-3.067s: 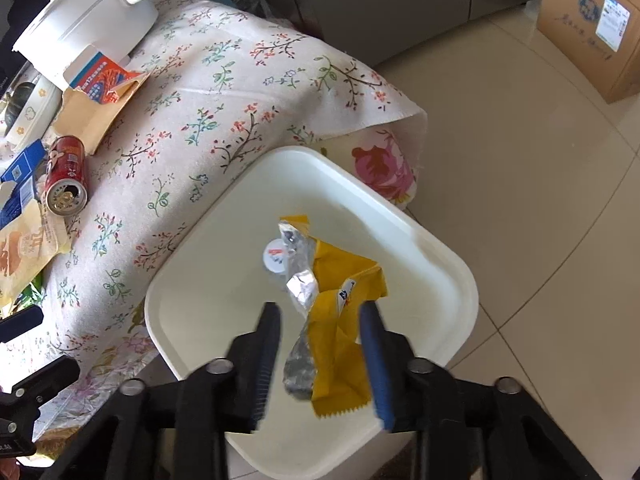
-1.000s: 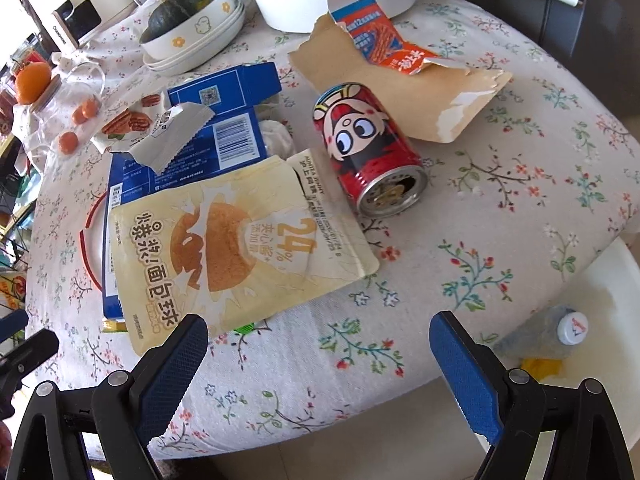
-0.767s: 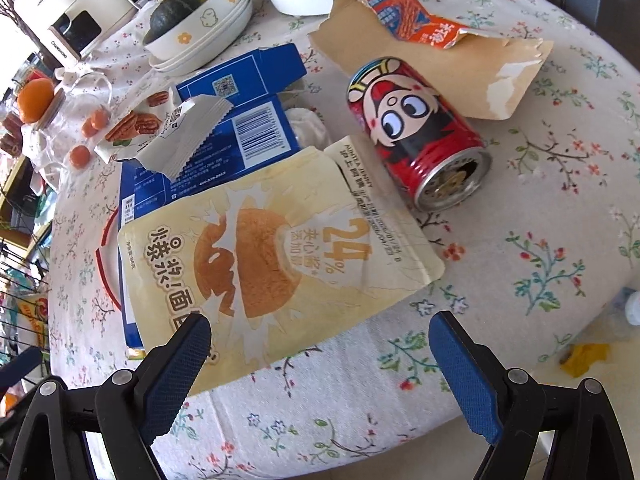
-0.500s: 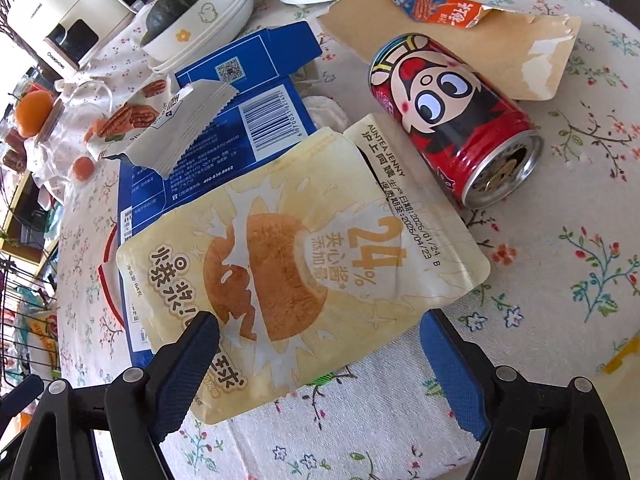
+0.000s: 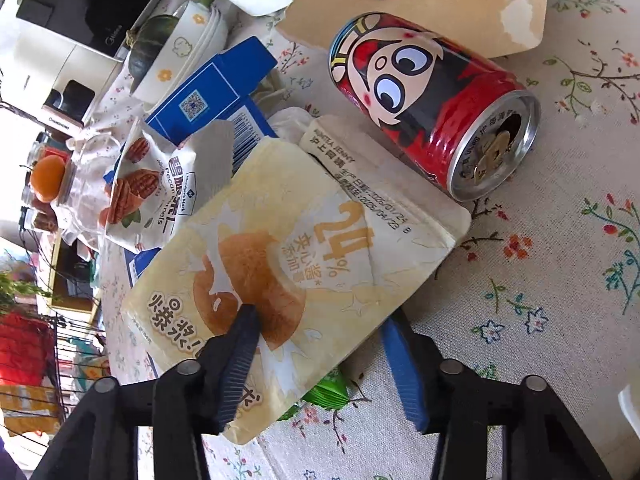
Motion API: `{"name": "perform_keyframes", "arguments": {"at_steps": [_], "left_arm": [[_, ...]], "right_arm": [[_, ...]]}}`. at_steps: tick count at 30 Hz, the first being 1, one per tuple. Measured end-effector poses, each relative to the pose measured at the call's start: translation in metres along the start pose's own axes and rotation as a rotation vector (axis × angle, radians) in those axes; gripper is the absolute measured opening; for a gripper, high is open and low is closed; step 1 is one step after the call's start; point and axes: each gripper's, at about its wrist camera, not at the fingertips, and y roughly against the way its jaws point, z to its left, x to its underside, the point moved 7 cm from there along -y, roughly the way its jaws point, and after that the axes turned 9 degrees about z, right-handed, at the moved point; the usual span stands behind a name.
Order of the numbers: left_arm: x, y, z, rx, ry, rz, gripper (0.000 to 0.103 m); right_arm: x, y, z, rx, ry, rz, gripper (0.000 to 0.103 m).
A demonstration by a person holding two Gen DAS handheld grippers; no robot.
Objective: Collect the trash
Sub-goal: 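Grasp the cream snack bag with the right tool while the left tool grasps a white wrapper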
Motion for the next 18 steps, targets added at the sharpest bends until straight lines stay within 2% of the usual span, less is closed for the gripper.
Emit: {"name": "perform_keyframes", "arguments": {"at_steps": [2, 4, 5, 8, 14, 18], "left_arm": [[-0.001, -0.001, -0.003, -0.001, -0.009, 0.002, 0.103], [-0.001, 0.0, -0.006, 0.001, -0.016, -0.002, 0.103], [-0.002, 0.001, -0.008, 0.003, -0.019, -0.005, 0.103], [-0.003, 0.003, -0.009, 0.009, -0.017, -0.011, 0.103], [-0.011, 0.007, -0.015, 0.033, 0.003, -0.033, 0.103], [-0.024, 0.011, -0.024, 0.06, 0.015, -0.066, 0.103]], "right_arm": [[0.0, -0.002, -0.002, -0.009, -0.002, 0.001, 0.028], [-0.001, -0.003, -0.002, -0.009, 0.01, 0.006, 0.012], [0.0, -0.002, -0.001, -0.002, 0.016, -0.002, 0.01], [0.0, 0.01, 0.007, 0.02, 0.066, -0.033, 0.005], [0.005, 0.05, 0.035, 0.052, 0.213, -0.103, 0.003], [0.009, 0.083, 0.036, 0.086, 0.275, -0.158, 0.002]]}}
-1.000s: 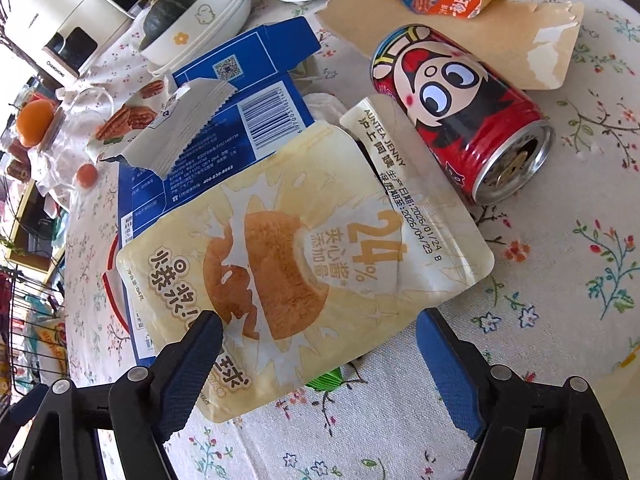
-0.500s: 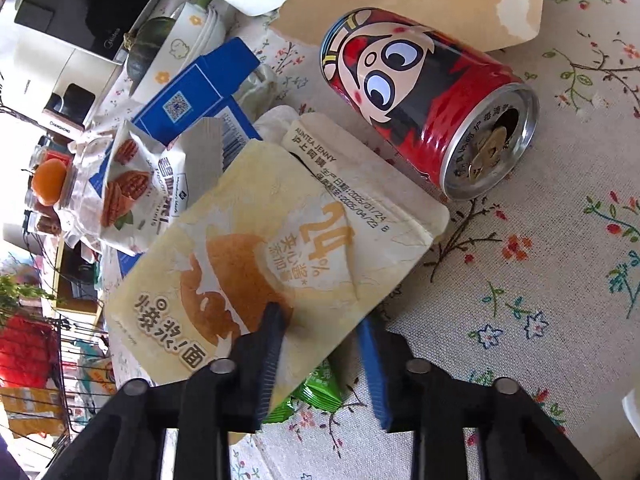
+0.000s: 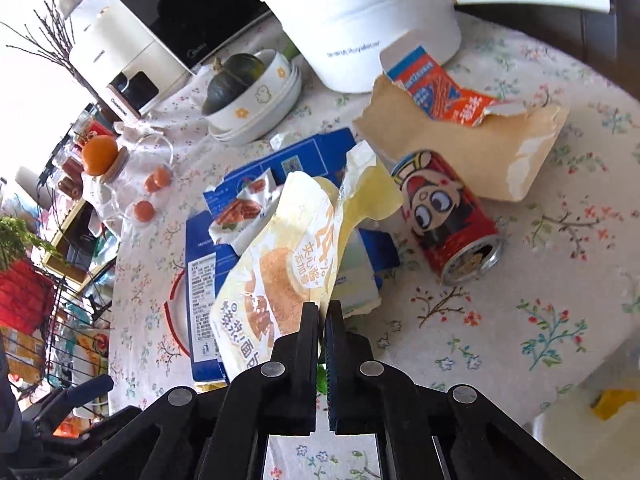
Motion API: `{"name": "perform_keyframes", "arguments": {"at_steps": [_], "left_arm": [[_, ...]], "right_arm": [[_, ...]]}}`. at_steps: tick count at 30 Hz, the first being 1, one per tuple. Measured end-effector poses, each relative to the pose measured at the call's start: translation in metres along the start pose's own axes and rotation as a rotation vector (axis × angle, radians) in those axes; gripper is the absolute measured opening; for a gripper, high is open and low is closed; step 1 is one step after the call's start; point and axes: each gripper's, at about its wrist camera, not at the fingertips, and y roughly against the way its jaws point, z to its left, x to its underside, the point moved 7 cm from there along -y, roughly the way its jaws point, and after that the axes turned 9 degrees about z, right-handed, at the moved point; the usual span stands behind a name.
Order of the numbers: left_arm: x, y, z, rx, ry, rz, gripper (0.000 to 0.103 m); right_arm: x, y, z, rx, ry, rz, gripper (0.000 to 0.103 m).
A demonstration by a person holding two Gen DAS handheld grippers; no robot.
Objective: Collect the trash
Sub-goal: 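Grasp the cream snack bag with the right tool while the left tool grasps a white wrapper, then carry both items over the bin while both tools open to release them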
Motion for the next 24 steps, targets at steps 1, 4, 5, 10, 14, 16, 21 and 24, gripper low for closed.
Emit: {"name": "perform_keyframes", "arguments": {"at_steps": [1, 4, 5, 10, 14, 16, 21, 24], "left_arm": [[-0.004, -0.001, -0.004, 0.004, -0.008, -0.008, 0.103], [-0.016, -0.007, -0.022, -0.008, -0.052, -0.03, 0.102], [-0.02, -0.011, -0.029, -0.012, -0.07, -0.032, 0.099], [-0.04, -0.025, -0.065, 0.066, -0.1, -0.044, 0.087], [-0.057, -0.038, -0.089, 0.156, -0.076, -0.047, 0.077], [-0.065, -0.049, -0.094, 0.174, -0.041, -0.039, 0.072], [-0.079, -0.076, -0.093, 0.197, 0.075, -0.021, 0.058], [-0.086, -0.084, -0.091, 0.194, 0.12, -0.036, 0.045]], "right_arm": [[0.0, 0.008, -0.004, 0.011, 0.009, -0.011, 0.002], [0.0, 0.027, -0.015, 0.031, 0.017, -0.027, 0.002], [0.0, 0.033, -0.019, 0.036, 0.016, -0.031, 0.002], [-0.001, 0.057, -0.037, 0.039, 0.0, -0.047, 0.002], [0.0, 0.072, -0.051, 0.048, -0.005, -0.052, 0.002], [0.001, 0.076, -0.061, 0.056, -0.013, -0.051, 0.002], [0.006, 0.08, -0.084, 0.079, -0.034, -0.034, 0.002], [0.008, 0.08, -0.095, 0.091, -0.046, -0.02, 0.002]]}}
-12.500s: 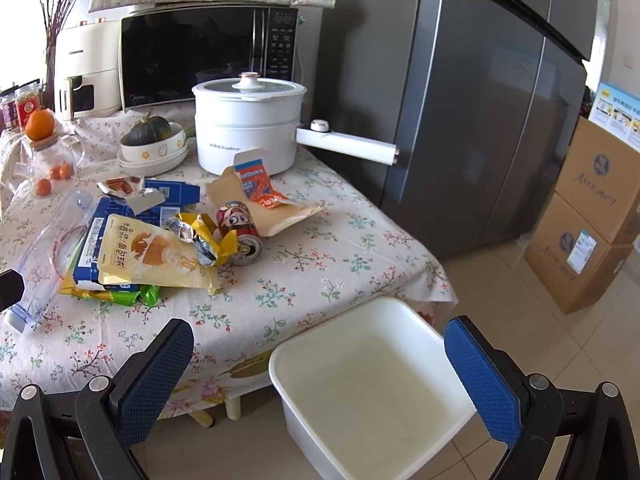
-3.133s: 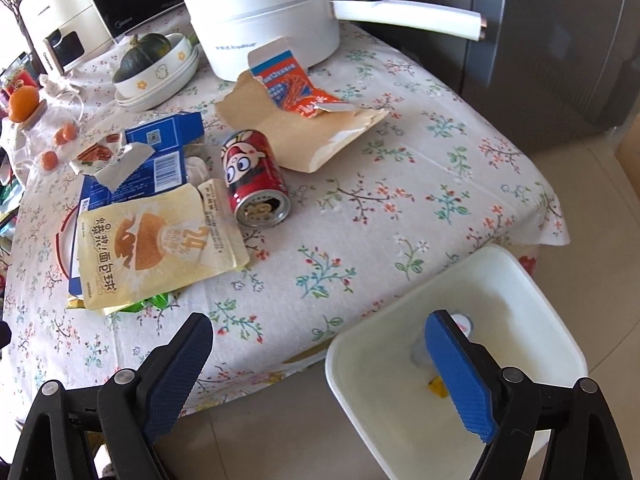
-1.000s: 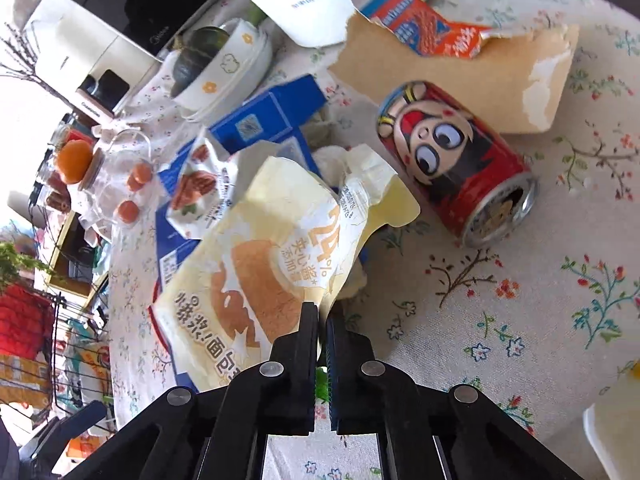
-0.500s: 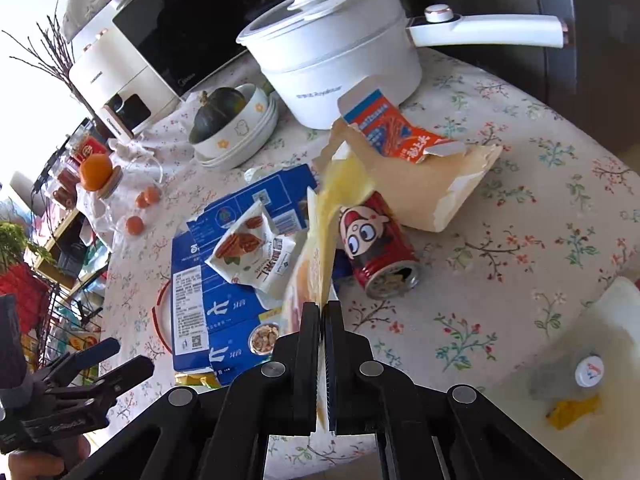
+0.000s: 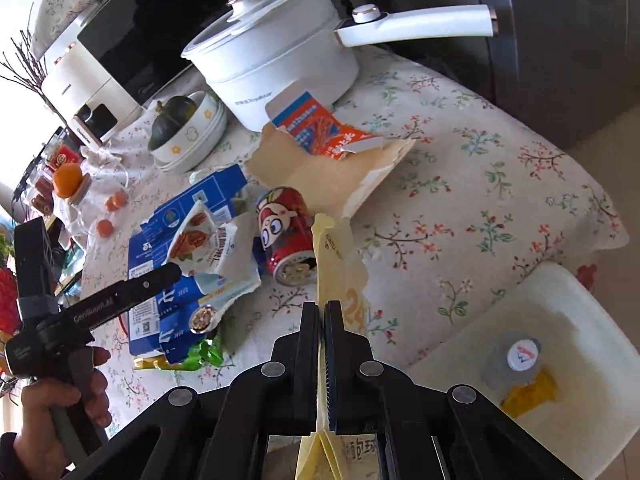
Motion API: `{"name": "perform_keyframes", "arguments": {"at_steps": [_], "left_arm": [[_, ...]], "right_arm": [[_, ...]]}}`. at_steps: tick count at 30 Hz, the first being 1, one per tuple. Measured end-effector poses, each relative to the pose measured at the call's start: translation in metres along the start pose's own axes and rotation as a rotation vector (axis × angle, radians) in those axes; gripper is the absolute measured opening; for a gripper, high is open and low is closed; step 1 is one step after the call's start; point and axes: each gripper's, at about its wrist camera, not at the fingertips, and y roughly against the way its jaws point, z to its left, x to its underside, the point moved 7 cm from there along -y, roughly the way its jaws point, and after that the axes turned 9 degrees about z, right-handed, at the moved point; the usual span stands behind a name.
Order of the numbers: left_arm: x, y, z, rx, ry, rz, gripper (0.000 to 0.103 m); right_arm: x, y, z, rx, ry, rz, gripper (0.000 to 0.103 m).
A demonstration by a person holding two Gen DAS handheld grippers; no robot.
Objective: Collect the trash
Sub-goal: 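Carry both items over the bin while both tools open to release them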
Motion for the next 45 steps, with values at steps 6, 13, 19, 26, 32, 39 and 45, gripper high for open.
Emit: {"name": "perform_keyframes", "arguments": {"at_steps": [6, 13, 19, 26, 32, 39, 45], "left_arm": [[-0.001, -0.003, -0.003, -0.042, -0.011, -0.031, 0.02], [0.005, 0.021, -0.015, -0.002, -0.046, -0.047, 0.012], [0.023, 0.047, -0.039, 0.036, -0.136, -0.063, 0.012], [0.057, 0.055, -0.074, 0.098, -0.229, -0.023, 0.012], [0.097, 0.039, -0.123, 0.126, -0.362, 0.049, 0.012], [0.136, 0.003, -0.164, 0.12, -0.47, 0.137, 0.012], [0.15, -0.021, -0.186, 0.124, -0.517, 0.183, 0.012]], "right_arm": [[0.0, -0.001, -0.013, 0.015, -0.019, 0.015, 0.002], [0.001, 0.001, -0.017, 0.021, -0.028, 0.015, 0.002], [0.003, 0.014, -0.024, 0.027, -0.038, -0.006, 0.002], [0.013, 0.027, -0.045, 0.044, -0.089, -0.003, 0.003], [0.031, 0.036, -0.07, 0.092, -0.125, 0.016, 0.005], [0.053, 0.044, -0.098, 0.14, -0.147, 0.045, 0.006], [0.065, 0.052, -0.12, 0.166, -0.171, 0.055, 0.006]]}}
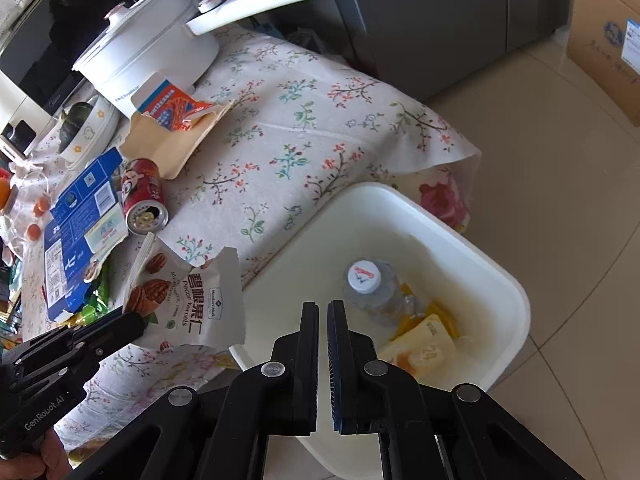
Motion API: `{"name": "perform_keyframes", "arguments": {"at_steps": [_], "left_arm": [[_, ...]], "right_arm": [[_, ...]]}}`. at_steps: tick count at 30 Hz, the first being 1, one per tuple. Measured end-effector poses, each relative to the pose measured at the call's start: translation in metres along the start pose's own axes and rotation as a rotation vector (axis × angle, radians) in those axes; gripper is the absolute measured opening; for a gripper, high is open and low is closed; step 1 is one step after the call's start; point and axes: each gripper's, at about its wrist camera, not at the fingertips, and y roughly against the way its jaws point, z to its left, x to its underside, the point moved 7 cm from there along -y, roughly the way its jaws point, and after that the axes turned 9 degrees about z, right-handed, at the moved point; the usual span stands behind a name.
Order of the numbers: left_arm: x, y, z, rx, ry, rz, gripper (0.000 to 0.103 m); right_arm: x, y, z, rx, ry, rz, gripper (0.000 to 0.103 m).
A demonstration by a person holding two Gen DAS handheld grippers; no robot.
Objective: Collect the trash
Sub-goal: 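Carry both items over the bin while both tools open to release them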
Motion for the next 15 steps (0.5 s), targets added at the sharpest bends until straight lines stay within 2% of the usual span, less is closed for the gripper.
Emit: {"name": "perform_keyframes", "arguments": {"at_steps": [4, 5, 6, 8, 11, 15], "left_arm": [[-0.002, -0.014, -0.009, 0.013, -0.021, 0.053, 0.021], [-0.003, -0.014, -0.009, 0.001, -0.018, 0.054, 0.035], [-0.004, -0.014, -0.007, -0.012, -0.012, 0.049, 0.056], [-0.006, -0.009, -0.001, -0.04, 0.001, 0.023, 0.07], [-0.008, -0.002, 0.009, -0.06, 0.016, 0.02, 0.071], [-0.006, 0.006, 0.025, -0.102, 0.038, 0.008, 0.079]], "right_arm": [[0.003, 0.002, -0.012, 0.011, -0.02, 0.004, 0.006], [0.004, 0.004, -0.014, 0.014, -0.024, 0.003, 0.007], [0.004, 0.005, -0.016, 0.017, -0.027, 0.002, 0.007], [0.004, 0.006, -0.019, 0.022, -0.029, -0.001, 0.008], [0.003, 0.007, -0.021, 0.022, -0.034, -0.003, 0.01], [0.002, 0.007, -0.02, 0.025, -0.035, -0.003, 0.011]]}}
